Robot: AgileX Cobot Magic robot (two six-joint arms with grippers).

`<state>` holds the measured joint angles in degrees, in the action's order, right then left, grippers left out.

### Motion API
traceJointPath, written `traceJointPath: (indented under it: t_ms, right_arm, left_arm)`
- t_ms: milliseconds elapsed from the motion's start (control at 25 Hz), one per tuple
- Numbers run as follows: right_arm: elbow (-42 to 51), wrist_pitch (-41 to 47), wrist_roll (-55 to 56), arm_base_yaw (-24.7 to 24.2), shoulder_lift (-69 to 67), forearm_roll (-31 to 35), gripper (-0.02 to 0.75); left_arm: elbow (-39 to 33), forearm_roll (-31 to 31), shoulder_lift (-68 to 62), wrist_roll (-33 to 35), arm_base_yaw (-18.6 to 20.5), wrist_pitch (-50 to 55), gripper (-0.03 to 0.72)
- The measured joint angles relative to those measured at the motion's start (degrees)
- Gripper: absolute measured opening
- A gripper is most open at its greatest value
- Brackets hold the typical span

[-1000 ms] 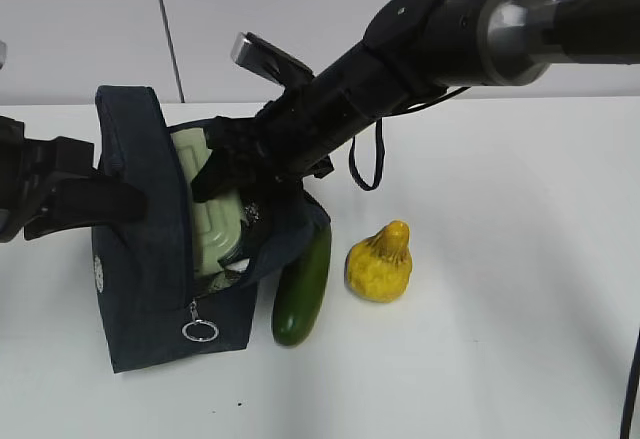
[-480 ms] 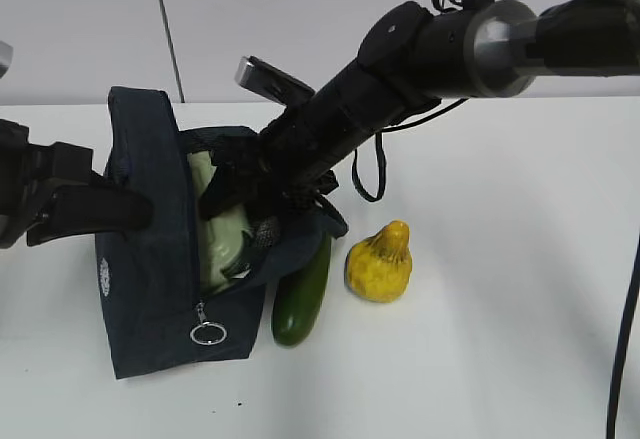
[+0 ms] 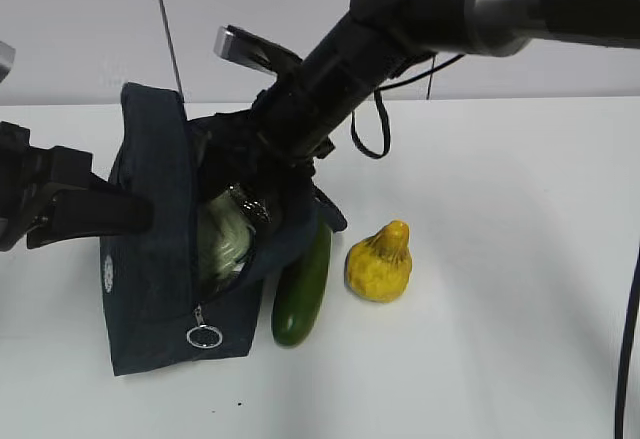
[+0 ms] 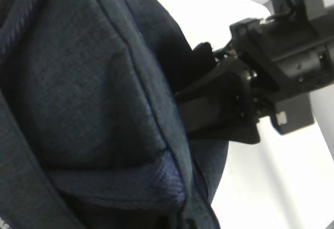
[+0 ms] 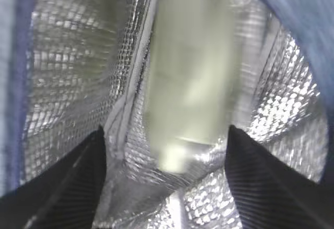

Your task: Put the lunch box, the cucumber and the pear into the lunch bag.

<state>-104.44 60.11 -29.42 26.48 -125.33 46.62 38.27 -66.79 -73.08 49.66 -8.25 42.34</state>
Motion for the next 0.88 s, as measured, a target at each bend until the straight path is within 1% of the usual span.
traceJointPath:
  t_ms: [120, 200, 360, 560, 640, 720, 880]
  right_arm:
    - [-6.22, 5.25, 2.61, 0.0, 0.0, -7.64, 0.54]
    - [-10.64, 8.37, 5.61, -0.11, 0.0, -13.7, 0.511]
    - [-18.4, 9.87, 11.9, -0.11, 0.11, -26.71, 0.464]
    - [-19.0, 10.76, 18.82, -0.19, 3.36, -42.42, 0.45]
    - [-18.03, 10.79, 19.88, -0.19, 5.57, -45.24, 0.45]
    - [-16.02, 10.89, 20.51, -0.19, 8.42, -46.62, 0.449]
    - [-9.29, 11.01, 21.09, -0.24, 14.18, -46.62, 0.449]
  left_arm:
    - [0.0, 0.11, 0.0, 0.0, 0.0, 0.14, -0.013]
    - [0.0, 0.17, 0.0, 0.05, 0.0, 0.14, -0.013]
    - [0.0, 0.28, 0.0, 0.16, 0.0, 0.14, -0.013]
    - [0.0, 0.35, 0.0, 0.16, 0.0, 0.14, -0.013]
    - [0.0, 0.35, 0.0, 0.16, 0.0, 0.14, -0.013]
    - [0.0, 0.35, 0.0, 0.16, 0.0, 0.14, -0.013]
    - [0.0, 0.35, 0.0, 0.16, 0.0, 0.14, -0.013]
